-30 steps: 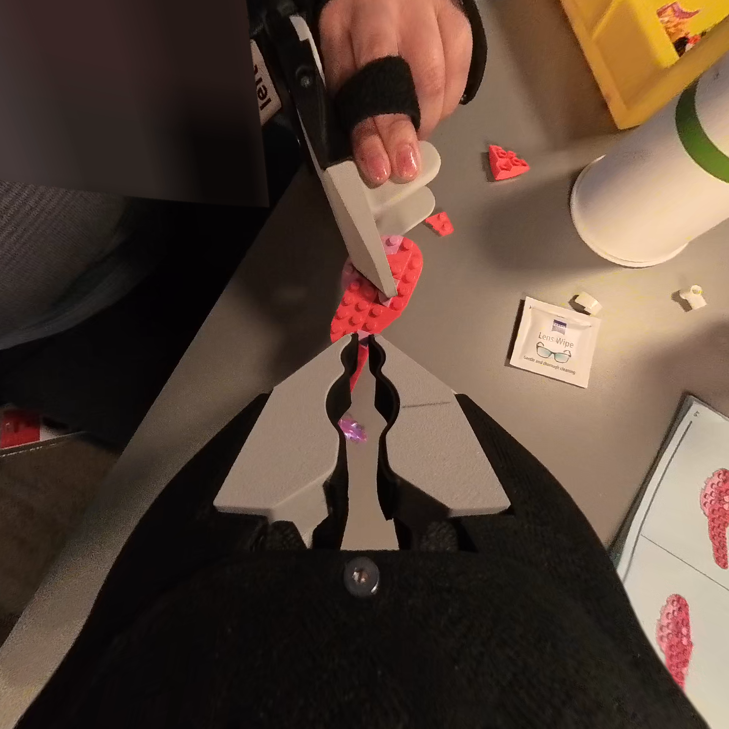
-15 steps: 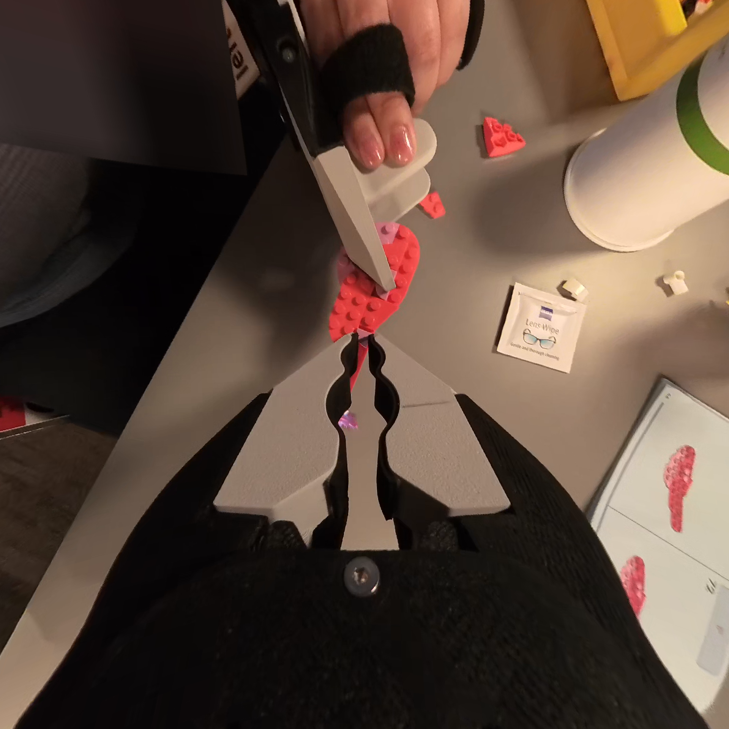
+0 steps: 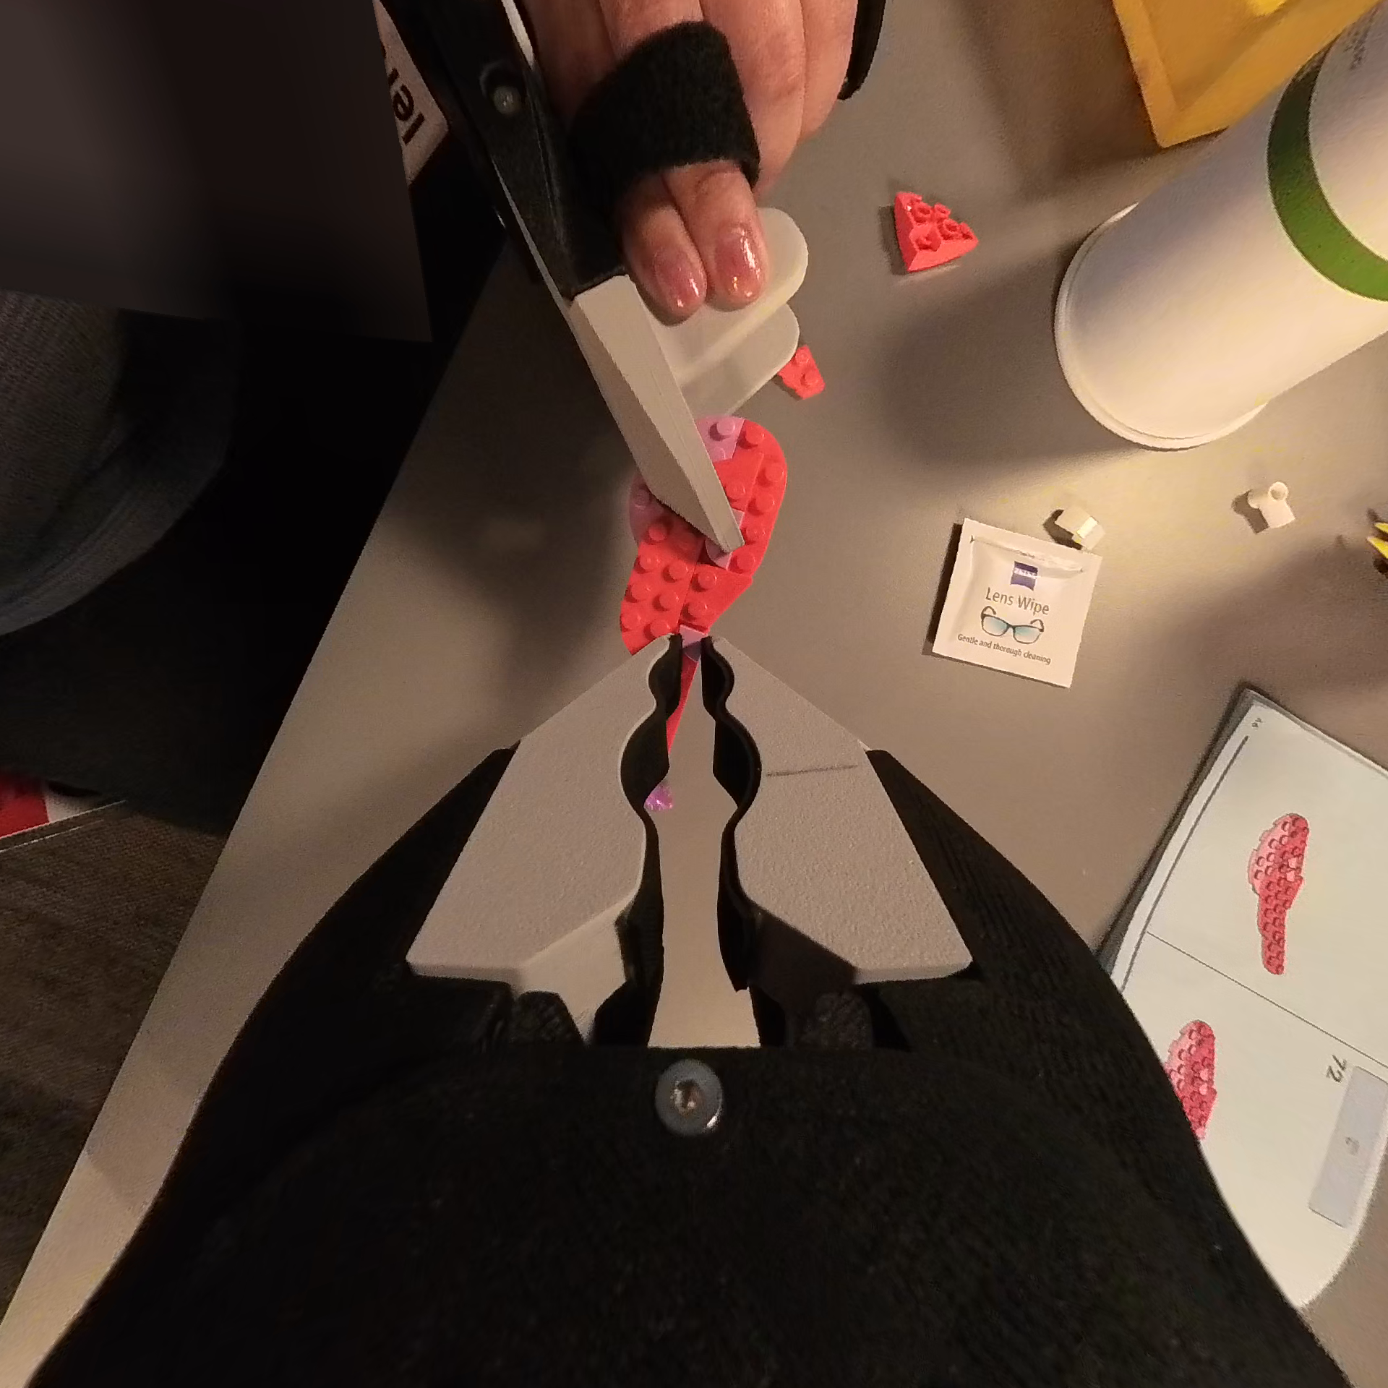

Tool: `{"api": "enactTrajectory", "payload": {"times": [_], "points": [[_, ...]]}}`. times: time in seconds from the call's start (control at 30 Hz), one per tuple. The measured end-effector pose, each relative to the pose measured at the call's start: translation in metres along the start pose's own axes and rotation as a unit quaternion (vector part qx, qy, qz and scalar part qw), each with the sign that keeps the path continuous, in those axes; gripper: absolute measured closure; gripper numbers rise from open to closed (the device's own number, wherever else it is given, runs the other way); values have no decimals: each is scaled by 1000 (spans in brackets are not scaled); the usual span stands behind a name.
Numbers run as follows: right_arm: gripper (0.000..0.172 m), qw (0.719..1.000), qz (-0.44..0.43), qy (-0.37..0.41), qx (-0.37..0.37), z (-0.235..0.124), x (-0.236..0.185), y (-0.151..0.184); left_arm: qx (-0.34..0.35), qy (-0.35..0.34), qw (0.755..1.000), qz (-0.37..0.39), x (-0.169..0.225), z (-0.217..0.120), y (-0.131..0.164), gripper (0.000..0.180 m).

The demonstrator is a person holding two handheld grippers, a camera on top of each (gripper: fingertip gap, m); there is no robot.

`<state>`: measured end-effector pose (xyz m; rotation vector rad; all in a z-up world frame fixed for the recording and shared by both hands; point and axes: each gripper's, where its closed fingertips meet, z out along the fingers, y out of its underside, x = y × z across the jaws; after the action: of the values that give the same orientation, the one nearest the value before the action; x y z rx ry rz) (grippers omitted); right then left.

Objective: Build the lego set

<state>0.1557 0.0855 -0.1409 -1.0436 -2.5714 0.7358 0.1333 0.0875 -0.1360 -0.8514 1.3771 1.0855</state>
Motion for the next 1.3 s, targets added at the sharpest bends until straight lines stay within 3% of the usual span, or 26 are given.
{"api": "enactTrajectory", "payload": {"times": [0.77,0.97,1.17,1.3], "points": [[159,1000,16,-1,18,3,-4,0,-11,0,1000,-3,0,0,3,169],[133,994,6,77,74,-2,2,-9,-26,4,999,-22,-1,2,10,169],[132,985,-8,140,97,2,-9,-8,-30,11,999,-24,2,3,12,169],[132,973,49,178,135,-12,8,3,-38,24,999,-27,6,4,16,169]]}}
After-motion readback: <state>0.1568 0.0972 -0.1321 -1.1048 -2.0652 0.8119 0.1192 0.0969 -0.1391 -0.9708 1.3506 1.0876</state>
